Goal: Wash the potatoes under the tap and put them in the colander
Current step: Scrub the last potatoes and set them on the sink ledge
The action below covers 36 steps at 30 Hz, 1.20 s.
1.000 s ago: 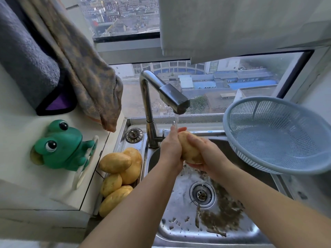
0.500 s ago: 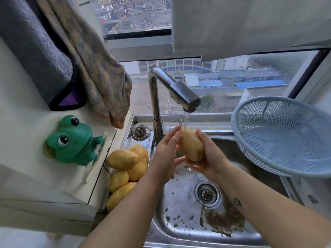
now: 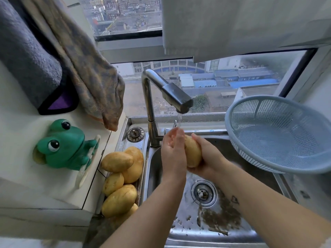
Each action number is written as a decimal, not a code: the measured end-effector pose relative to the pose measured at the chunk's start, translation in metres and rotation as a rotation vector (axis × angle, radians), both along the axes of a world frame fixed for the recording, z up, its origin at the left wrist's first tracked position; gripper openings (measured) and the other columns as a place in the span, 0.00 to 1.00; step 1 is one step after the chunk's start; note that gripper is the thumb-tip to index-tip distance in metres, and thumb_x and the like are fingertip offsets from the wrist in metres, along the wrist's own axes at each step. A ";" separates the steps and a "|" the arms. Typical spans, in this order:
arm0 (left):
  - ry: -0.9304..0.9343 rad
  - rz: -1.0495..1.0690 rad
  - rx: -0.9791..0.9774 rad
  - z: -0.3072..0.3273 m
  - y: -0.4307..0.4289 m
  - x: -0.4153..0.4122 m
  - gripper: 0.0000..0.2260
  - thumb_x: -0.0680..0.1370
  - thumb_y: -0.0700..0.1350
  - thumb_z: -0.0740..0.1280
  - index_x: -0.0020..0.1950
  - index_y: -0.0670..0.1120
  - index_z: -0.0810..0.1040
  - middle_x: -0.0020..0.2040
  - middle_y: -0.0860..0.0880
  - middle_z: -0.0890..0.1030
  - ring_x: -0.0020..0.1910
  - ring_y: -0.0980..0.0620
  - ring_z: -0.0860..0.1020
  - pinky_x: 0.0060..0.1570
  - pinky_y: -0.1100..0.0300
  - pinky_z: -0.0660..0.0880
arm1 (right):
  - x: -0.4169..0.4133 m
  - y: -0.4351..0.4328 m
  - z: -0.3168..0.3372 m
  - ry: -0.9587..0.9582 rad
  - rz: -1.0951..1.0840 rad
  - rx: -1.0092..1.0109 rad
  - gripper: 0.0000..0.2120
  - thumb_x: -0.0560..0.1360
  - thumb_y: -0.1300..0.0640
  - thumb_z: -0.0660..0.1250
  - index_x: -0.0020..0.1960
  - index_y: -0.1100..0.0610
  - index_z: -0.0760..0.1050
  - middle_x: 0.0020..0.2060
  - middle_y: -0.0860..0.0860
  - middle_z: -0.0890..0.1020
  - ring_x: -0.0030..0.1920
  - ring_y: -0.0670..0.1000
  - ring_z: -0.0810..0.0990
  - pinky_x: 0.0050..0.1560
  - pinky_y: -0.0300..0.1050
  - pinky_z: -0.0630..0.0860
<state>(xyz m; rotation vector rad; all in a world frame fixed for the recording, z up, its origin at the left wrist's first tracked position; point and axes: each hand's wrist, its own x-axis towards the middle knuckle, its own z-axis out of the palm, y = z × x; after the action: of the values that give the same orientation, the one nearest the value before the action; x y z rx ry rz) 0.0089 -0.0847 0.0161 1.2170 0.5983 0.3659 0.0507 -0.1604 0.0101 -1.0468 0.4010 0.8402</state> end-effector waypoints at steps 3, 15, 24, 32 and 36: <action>0.013 0.088 -0.031 -0.004 0.009 -0.005 0.17 0.74 0.56 0.71 0.60 0.56 0.71 0.59 0.47 0.77 0.57 0.48 0.78 0.61 0.45 0.75 | -0.003 0.022 0.001 0.028 -0.038 0.035 0.19 0.78 0.47 0.64 0.61 0.60 0.75 0.55 0.61 0.82 0.50 0.58 0.82 0.40 0.50 0.82; -0.088 0.260 -0.327 0.010 0.060 0.000 0.11 0.77 0.47 0.70 0.54 0.44 0.74 0.52 0.39 0.79 0.45 0.45 0.80 0.44 0.50 0.81 | 0.012 0.085 0.022 -0.029 -0.130 -0.050 0.11 0.77 0.52 0.64 0.43 0.56 0.81 0.48 0.58 0.84 0.51 0.59 0.82 0.56 0.58 0.78; 0.134 0.109 -0.694 0.008 0.065 0.007 0.23 0.74 0.57 0.70 0.61 0.43 0.73 0.58 0.37 0.80 0.55 0.37 0.79 0.57 0.36 0.75 | 0.009 0.059 0.031 -0.152 -0.037 -0.063 0.19 0.83 0.51 0.54 0.57 0.64 0.77 0.53 0.62 0.81 0.48 0.58 0.80 0.45 0.52 0.79; 0.281 -0.102 -0.922 0.003 0.067 -0.001 0.24 0.76 0.58 0.66 0.60 0.38 0.74 0.57 0.34 0.79 0.57 0.35 0.76 0.61 0.35 0.70 | 0.000 0.032 0.023 -0.306 0.145 -0.204 0.14 0.81 0.61 0.54 0.56 0.60 0.78 0.46 0.56 0.81 0.44 0.52 0.79 0.44 0.45 0.77; 0.267 -0.205 -0.826 0.017 0.063 -0.004 0.18 0.77 0.52 0.60 0.52 0.37 0.77 0.43 0.35 0.83 0.49 0.37 0.78 0.48 0.39 0.73 | 0.001 0.015 0.024 -0.478 0.227 -0.268 0.14 0.81 0.57 0.56 0.53 0.54 0.80 0.46 0.51 0.83 0.49 0.51 0.80 0.56 0.50 0.72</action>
<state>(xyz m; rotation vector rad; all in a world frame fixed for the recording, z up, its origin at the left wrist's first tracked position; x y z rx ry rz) 0.0049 -0.0214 0.0331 0.5163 0.7434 -0.2203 0.0520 -0.1455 0.0338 -1.5184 -0.0153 0.7159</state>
